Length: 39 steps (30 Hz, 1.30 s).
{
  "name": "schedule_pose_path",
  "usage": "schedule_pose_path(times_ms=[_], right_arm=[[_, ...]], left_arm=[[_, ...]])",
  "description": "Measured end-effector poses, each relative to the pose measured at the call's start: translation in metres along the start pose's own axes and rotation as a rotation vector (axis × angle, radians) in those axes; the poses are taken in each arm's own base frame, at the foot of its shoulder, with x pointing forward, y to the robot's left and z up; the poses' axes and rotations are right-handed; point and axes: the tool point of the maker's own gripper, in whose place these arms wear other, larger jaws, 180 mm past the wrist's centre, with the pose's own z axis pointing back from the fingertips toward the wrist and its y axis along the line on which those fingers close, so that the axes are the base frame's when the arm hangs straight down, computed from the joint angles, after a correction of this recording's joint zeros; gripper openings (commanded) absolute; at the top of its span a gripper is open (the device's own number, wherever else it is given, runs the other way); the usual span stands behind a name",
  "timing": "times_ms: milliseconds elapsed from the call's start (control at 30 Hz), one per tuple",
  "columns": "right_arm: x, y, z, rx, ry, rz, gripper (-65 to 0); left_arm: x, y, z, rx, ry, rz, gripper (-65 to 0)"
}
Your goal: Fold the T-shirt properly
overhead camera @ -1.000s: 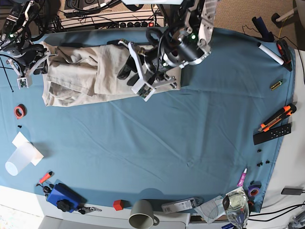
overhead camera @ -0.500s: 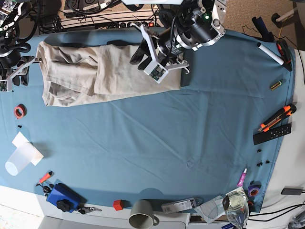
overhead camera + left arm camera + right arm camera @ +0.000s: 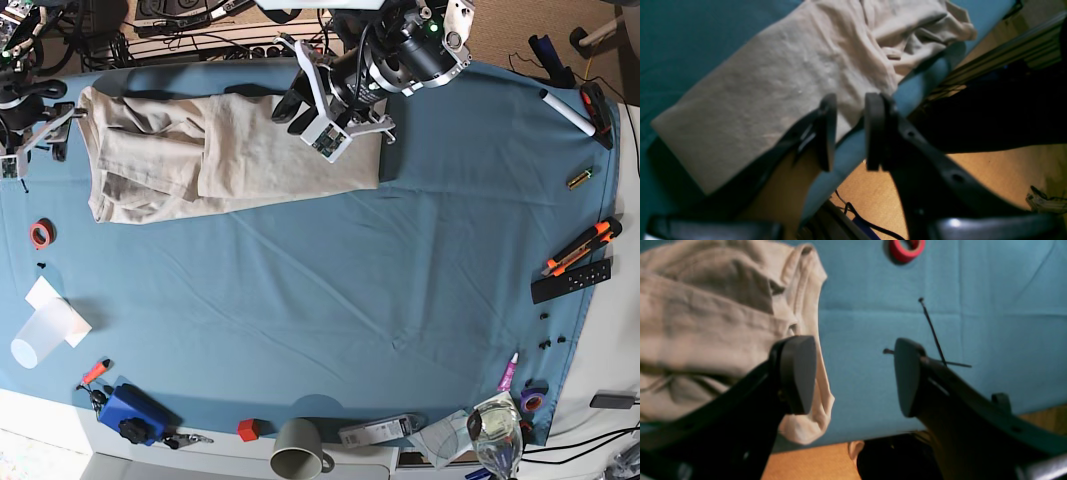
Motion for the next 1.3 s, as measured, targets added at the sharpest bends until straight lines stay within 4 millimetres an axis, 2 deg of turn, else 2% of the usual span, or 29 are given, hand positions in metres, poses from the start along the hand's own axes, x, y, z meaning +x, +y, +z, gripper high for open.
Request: schedule_pose_path(times_ms=[100,200,267,367,467,533,600,733,900,1033,1300], right_arm=[[0.007,-0.003,-0.007,0.002,-0.026,-0.036,-28.4],[0.007,-0.003,-0.025,0.058,-0.044,-0.141,-28.4],[-0.012,0.003,-0.042,0.138,0.026,-0.194,-28.4],[-0.039,0.024,-0.058,0.289,0.131,-0.250,-28.4],[-0.038,0.030,-0.068,0.360,0.138,-0.315,-28.4],[-0.038,0.027,-0.071,0.380,0.133,-0.349,-28.4],[-0.046,0.023,-0.075,0.381,0.171,-0.363,-28.4],[-0.059,0.030,-0.081,0.432,0.194,-0.397,-28.5],[-0.055,0.050,-0.088,0.555,0.164,-0.478,-28.5],[-0.046,0.069,-0.084,0.654,0.135,-0.524,-28.5],[-0.044,0.078,-0.083,0.683,0.122,-0.545,-28.5]], left_arm=[[-0.001,0.000,0.000,0.000,0.002,0.002,-51.0],[-0.001,0.000,0.000,0.000,0.002,0.002,-51.0],[-0.001,0.000,0.000,0.000,0.003,0.002,-51.0],[-0.001,0.000,0.000,-0.001,0.002,0.002,-51.0],[0.000,0.000,0.000,-0.001,-0.004,0.002,-51.0],[0.001,0.000,0.000,0.000,-0.008,0.002,-51.0],[0.002,-0.001,0.000,-0.001,-0.011,0.003,-51.0],[0.003,-0.001,0.000,-0.001,-0.019,0.004,-51.0],[0.003,-0.001,0.000,-0.001,-0.019,0.003,-51.0],[0.003,-0.001,0.000,-0.001,-0.019,0.004,-51.0],[0.004,-0.001,0.000,-0.001,-0.024,0.003,-51.0]])
